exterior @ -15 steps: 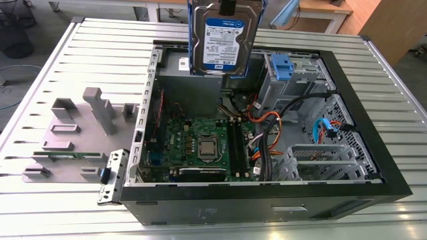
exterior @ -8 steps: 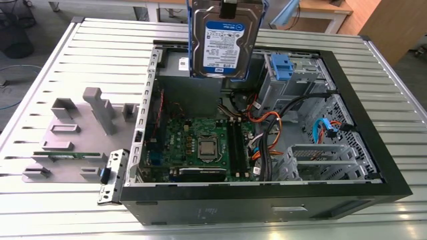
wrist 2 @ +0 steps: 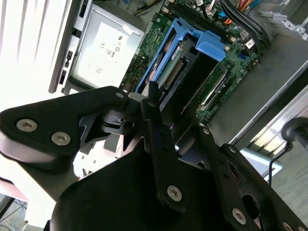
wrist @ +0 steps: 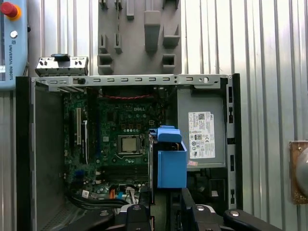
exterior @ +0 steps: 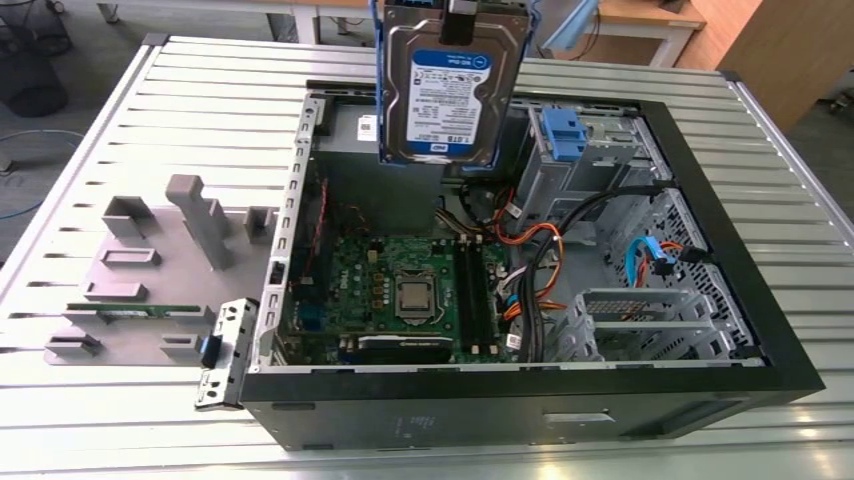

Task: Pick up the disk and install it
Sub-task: 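Pick up the disk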

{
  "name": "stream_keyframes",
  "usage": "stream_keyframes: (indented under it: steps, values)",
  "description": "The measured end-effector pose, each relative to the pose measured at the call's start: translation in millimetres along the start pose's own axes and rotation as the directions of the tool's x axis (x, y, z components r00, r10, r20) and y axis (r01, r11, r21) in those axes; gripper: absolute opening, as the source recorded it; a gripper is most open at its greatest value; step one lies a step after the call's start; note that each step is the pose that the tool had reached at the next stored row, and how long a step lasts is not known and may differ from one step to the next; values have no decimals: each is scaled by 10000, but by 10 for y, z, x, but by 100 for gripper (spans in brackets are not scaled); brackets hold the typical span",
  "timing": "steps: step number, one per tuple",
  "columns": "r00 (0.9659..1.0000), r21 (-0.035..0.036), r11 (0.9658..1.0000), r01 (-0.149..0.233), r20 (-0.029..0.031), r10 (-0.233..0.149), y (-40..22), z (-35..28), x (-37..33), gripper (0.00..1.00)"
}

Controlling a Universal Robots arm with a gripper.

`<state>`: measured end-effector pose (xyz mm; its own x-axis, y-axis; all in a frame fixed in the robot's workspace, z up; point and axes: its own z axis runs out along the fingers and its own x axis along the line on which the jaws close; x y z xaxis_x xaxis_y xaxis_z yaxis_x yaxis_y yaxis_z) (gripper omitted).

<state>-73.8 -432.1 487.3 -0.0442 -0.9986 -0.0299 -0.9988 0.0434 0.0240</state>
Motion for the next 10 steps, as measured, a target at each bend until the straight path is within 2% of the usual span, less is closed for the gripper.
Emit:
stream_keyframes:
  steps: [10]
  values:
    - [10000,0,10000,0,-4,0,-6,-4,143,35]
